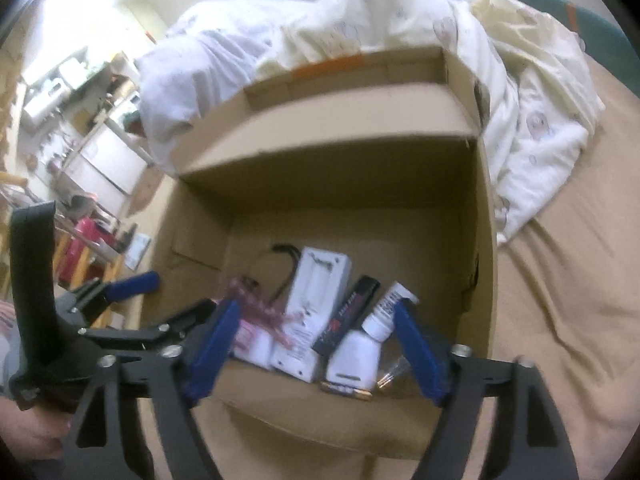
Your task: Organize rigid objects
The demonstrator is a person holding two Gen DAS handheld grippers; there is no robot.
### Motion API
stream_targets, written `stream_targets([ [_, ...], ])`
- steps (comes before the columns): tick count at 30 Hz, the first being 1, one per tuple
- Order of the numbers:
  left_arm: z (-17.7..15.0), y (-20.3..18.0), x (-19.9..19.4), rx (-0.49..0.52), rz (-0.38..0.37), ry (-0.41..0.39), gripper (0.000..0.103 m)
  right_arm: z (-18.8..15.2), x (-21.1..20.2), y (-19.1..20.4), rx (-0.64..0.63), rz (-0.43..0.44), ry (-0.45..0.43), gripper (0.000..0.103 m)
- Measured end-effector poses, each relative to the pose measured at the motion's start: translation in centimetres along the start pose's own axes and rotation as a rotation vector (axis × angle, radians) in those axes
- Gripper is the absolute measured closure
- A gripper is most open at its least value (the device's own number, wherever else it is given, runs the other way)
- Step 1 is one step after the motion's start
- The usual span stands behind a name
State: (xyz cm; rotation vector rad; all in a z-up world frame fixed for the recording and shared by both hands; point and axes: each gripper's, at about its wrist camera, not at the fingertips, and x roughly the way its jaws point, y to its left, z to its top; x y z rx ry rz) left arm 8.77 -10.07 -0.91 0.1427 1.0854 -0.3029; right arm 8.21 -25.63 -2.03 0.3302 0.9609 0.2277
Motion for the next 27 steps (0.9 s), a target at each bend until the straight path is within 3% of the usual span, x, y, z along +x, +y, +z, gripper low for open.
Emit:
stream_targets([
  [2, 0.0, 0.2, -0.7, -0.018, -0.025, -0.006, 0.000, 0.1, -0.8, 0.0, 0.004, 0.016, -0.039, 0.000],
  [10, -0.2, 1.5, -4.8, -0.065, 0.031, -0.046, 0.000, 0.2, -3.3, 0.7, 0.025, -0.022, -0.112, 0.000],
  [14, -0.7, 1.7, -8.4, -0.040, 0.118, -0.153, 0.000, -0.1, -5.1, 1.4, 0.026, -0.036, -0.124, 0.000],
  [19, -2.2, 2.1, -10.9, -0.044, 0.175, -0.187, 0.000, -1.0, -8.0, 3.0, -0.020, -0.084, -0.151, 0.000],
  [27, -6.5, 2.1, -12.2, -0.039, 0.068, -0.150, 0.000, -4.3, -11.2, 4.3, -0.034, -0.130, -0.229, 0.000],
])
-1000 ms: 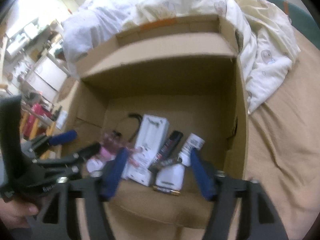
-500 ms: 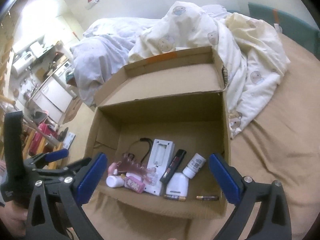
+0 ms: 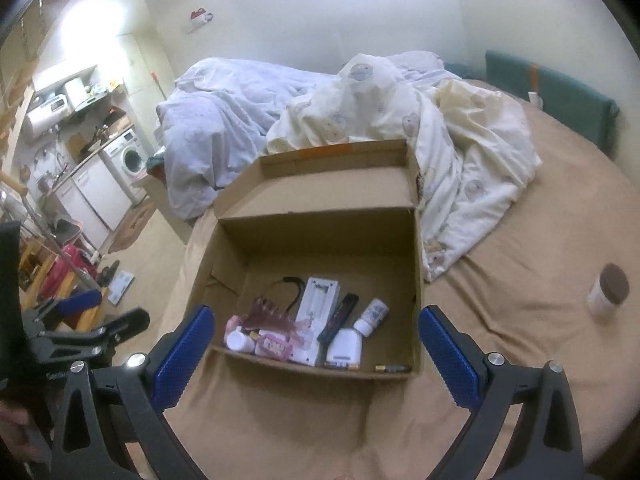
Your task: Organize rigid objects
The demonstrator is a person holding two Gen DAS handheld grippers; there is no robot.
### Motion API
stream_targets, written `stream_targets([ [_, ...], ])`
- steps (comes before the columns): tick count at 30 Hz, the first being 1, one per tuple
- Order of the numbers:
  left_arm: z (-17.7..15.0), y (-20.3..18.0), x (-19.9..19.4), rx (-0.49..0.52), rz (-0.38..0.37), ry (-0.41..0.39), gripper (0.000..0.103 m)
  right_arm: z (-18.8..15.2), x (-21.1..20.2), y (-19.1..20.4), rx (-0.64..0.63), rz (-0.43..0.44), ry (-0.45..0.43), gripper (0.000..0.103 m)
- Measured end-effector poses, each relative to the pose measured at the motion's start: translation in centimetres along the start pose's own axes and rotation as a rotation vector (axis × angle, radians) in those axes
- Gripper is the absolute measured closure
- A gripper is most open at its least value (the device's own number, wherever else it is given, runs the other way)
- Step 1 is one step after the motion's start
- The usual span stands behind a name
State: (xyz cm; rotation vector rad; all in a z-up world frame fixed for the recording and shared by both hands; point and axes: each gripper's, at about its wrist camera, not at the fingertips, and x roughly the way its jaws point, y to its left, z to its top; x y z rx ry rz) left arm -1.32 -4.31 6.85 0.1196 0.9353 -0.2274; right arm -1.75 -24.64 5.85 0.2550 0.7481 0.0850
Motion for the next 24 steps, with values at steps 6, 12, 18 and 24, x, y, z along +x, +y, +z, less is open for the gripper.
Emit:
stream_targets([
  [6, -2.0, -0.2, 0.4, 0.006, -0.020, 0.011, 0.000, -2.4, -0.2, 0.2, 0.000, -0.047, 0.013, 0.000],
  [12, -2.5, 0.9, 1.9, -0.056, -0.069, 0.038, 0.000, -4.2, 0.6, -0.1, -0.009, -0.095, 0.005, 0.000],
  [18, -2.5, 1.0, 2.6, -0.058, -0.008, 0.034, 0.000, -4.8, 1.9, -1.4, 0.039, -0.101, 0.045, 0.000],
  [24, -2.6, 0.8, 3.4, -0.060, 0.005, 0.051, 0.000, -4.7, 2.7, -1.3, 0.040, -0.107, 0.063, 0.000],
])
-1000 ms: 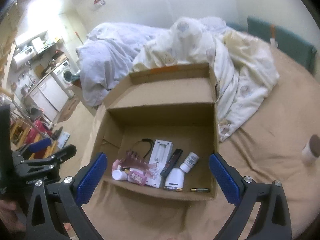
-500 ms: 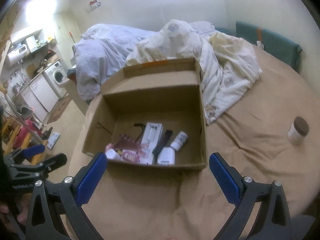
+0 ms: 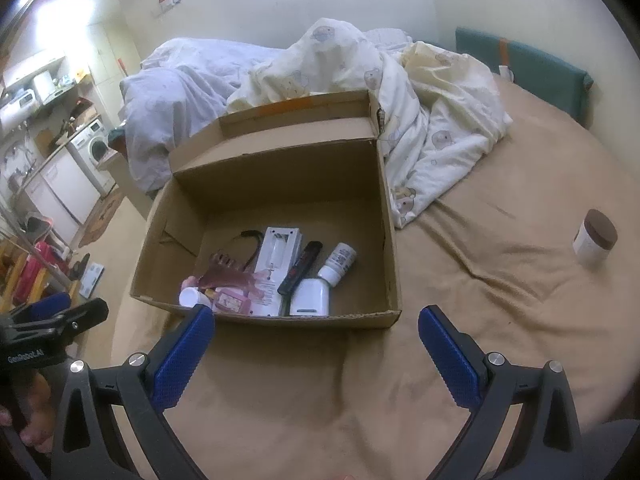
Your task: Organize rigid objects
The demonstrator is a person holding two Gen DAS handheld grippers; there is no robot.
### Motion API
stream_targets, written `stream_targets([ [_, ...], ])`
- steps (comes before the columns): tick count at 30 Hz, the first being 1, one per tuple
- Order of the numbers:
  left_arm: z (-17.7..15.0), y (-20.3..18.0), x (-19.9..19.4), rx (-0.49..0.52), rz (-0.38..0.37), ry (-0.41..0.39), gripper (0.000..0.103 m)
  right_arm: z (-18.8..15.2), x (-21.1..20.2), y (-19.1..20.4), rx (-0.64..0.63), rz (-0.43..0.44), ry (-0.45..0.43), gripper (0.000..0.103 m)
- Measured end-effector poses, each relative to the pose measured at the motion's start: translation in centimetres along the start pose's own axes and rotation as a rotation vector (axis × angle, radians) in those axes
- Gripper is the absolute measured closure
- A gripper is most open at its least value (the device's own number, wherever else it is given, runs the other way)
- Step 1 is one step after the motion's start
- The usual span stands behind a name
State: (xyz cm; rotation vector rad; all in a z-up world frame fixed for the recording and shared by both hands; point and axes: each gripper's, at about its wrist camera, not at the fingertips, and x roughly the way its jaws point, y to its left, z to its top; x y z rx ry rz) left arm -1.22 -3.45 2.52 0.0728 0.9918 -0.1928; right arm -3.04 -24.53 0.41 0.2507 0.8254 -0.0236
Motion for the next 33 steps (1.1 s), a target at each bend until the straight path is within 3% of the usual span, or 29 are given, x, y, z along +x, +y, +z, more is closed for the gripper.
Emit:
stream_targets([
  [33, -0.51, -0.29, -0.01, 0.014, -0.019, 0.019, 0.000, -0.26, 0.76, 0.15, -0.019, -0.014, 0.033, 0.000],
])
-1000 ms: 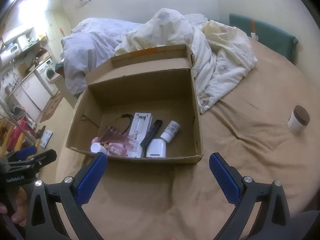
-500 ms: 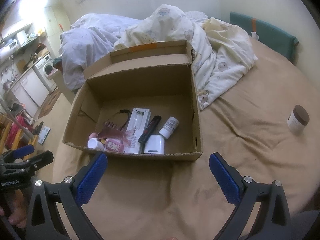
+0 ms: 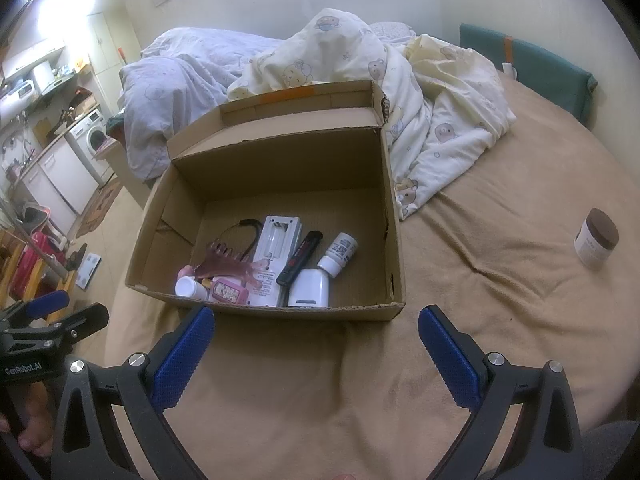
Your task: Organize rigid objects
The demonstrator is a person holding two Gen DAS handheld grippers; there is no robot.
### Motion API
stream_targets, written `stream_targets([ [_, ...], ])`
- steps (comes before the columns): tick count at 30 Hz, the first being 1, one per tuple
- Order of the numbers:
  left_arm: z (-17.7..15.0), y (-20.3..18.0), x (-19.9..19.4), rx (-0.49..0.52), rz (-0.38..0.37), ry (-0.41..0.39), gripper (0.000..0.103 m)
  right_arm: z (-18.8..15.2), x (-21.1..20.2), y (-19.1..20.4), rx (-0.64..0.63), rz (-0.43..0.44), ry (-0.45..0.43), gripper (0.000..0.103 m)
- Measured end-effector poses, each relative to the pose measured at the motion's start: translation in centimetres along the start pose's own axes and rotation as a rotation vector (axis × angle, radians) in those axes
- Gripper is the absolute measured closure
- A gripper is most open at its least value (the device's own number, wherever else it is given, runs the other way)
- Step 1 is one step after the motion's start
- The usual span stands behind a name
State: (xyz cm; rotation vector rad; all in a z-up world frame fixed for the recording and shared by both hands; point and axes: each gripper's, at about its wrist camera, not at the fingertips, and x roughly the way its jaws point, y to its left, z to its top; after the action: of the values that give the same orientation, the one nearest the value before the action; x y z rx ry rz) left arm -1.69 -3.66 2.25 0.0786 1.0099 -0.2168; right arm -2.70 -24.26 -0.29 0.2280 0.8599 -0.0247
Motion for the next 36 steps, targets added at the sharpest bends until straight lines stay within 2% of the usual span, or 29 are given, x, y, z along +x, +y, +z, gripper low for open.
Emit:
stream_targets([
  [36, -0.04, 0.32, 0.79, 0.012, 0.004, 0.025, 0.000, -0.22, -0.08, -0.04, 0.014, 0.010, 0.010, 0.000],
])
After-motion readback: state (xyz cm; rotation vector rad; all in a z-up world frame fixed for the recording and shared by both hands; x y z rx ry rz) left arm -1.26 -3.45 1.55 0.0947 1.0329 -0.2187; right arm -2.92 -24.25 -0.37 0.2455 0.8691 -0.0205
